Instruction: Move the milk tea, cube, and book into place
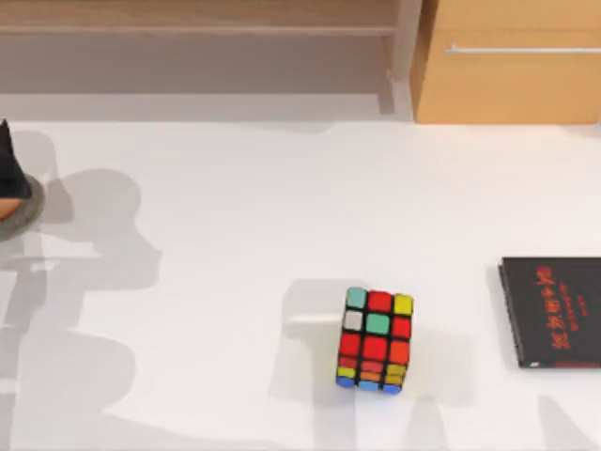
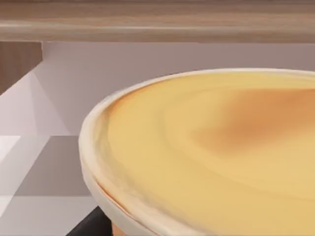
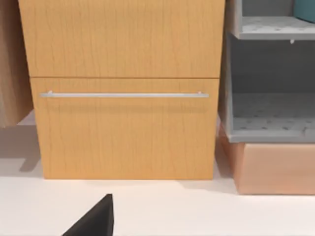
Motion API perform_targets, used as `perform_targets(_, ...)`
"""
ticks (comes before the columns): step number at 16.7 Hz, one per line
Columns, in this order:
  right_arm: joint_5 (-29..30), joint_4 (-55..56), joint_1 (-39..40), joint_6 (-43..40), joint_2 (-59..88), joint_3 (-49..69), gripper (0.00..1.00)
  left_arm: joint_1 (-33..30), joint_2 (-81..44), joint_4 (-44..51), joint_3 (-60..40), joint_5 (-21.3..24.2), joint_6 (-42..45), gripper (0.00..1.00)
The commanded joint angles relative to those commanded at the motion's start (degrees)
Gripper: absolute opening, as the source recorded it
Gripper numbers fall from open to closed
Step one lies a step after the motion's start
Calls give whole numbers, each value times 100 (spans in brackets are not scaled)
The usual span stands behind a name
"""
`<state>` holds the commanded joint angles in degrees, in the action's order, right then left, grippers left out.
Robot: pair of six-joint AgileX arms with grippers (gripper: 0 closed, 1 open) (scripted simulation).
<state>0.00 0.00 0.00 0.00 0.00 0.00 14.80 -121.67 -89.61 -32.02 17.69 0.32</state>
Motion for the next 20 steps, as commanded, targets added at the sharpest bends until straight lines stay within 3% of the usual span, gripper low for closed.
perform_targets(13,0,0,0,0,0,0,100,153,177,-459,661,180,3,100)
perform_targets(20,0,0,0,0,0,0,100,263,1449,546,937,239,11,100)
